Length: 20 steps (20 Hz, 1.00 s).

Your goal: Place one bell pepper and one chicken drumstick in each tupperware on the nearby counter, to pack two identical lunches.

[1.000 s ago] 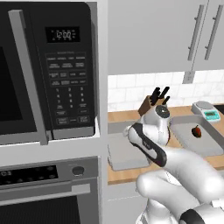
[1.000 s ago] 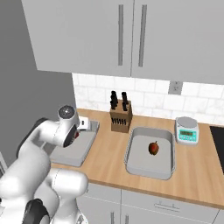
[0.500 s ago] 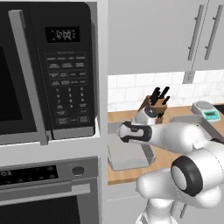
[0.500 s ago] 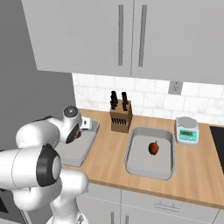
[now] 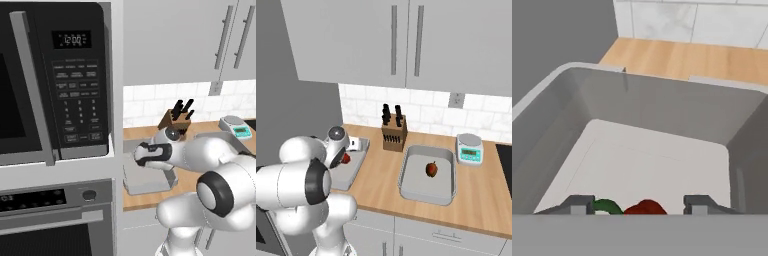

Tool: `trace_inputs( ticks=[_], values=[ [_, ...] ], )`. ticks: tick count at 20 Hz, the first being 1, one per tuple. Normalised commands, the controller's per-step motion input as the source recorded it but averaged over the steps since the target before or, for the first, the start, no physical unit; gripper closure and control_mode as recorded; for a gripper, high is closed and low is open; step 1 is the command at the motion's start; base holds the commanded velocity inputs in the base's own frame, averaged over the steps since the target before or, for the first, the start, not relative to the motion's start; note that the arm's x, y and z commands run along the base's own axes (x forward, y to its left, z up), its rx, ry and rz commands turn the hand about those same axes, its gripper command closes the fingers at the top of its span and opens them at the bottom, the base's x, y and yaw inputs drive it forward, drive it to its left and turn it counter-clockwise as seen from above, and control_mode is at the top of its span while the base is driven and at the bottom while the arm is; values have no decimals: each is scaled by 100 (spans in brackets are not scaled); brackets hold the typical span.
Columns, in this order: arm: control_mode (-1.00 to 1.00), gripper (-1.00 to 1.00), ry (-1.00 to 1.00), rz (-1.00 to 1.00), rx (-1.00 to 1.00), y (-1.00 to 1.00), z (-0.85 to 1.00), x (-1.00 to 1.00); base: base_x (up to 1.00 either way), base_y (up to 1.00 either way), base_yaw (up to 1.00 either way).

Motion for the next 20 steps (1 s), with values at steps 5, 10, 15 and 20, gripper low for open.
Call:
trace_inputs(
  ticks=[5,10,15,20],
  values=[
    [-100,-100,0,0,0,3,50,0,0,0,0],
    [-100,-100,0,-2,0,-11,96,-42,0,0,0],
    [-100,-100,4,-14,5,-46,83,-99,0,0,0],
    [-100,-100,3,-12,3,-27,55,-100,0,0,0]
  ],
)
